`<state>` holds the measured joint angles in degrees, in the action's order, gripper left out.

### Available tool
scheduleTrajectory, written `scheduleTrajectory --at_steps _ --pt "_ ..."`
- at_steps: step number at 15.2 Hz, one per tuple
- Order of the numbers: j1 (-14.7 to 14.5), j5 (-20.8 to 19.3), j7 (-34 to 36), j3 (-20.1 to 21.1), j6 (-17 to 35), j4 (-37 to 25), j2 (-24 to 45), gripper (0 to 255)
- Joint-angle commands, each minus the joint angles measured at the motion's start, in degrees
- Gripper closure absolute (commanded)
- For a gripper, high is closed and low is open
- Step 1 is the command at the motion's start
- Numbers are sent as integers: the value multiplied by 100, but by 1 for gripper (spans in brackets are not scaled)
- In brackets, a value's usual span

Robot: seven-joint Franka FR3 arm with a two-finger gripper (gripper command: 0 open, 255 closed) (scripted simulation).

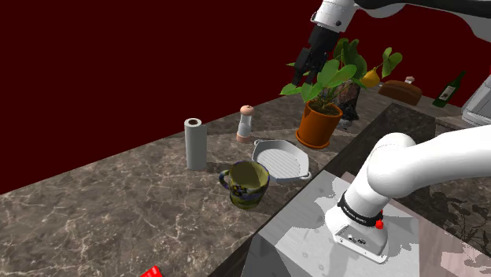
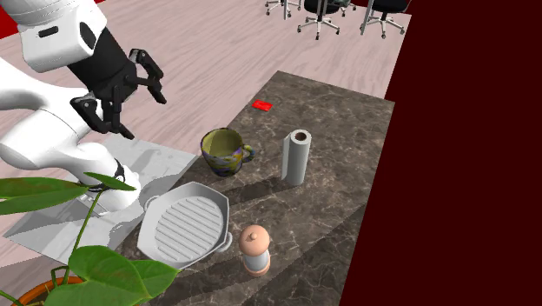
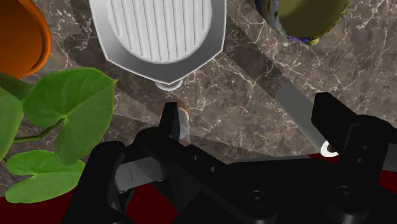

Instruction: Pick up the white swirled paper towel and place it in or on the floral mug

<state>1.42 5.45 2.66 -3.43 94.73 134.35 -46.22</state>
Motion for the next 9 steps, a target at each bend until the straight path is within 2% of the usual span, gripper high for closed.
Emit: scheduleTrajectory --at_steps 1,9 --pt "0 0 0 0 0 0 0 0" --pt "-217 185 593 665 928 -407 1434 0"
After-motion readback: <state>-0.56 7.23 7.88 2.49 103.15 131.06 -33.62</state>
